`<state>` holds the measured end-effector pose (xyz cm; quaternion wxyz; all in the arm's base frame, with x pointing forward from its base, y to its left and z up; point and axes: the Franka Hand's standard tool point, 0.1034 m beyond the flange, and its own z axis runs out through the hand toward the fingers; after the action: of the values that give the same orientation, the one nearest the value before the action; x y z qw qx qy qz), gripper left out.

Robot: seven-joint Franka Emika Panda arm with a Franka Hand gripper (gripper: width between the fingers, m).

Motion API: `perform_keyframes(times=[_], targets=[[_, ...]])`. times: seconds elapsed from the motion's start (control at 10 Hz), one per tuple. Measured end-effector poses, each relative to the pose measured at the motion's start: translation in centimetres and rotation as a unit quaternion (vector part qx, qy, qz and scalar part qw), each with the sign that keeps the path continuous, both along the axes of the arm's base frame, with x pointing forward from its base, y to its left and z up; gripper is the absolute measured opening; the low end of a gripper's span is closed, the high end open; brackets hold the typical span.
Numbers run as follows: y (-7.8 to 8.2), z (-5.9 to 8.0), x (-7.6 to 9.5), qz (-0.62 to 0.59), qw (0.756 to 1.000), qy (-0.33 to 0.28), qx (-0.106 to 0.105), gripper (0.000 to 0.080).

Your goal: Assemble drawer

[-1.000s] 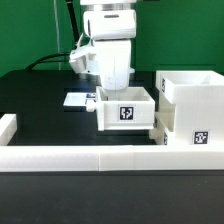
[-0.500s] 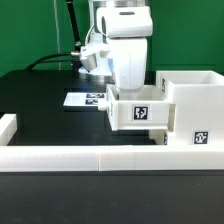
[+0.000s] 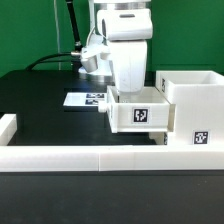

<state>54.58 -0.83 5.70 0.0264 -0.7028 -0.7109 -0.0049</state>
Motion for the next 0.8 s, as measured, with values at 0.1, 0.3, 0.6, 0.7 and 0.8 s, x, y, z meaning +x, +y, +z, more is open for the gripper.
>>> perform_keyframes(times=[0.1, 0.3, 0.6, 0.7, 0.8], targets=[[0.0, -0.1, -0.1, -0.001, 1.0, 0.001, 0.0, 0.0041], [0.1, -0.2, -0.1, -0.005, 1.0, 0.002, 0.001, 0.0041], [0.2, 0.2, 0.1, -0.01, 1.0, -0.001, -0.001, 0.0041], [0.1, 0.5, 0.1, -0.01, 1.0, -0.003, -0.002, 0.0041], [0.1, 0.8, 0.2, -0.01, 1.0, -0.005, -0.002, 0.0041]])
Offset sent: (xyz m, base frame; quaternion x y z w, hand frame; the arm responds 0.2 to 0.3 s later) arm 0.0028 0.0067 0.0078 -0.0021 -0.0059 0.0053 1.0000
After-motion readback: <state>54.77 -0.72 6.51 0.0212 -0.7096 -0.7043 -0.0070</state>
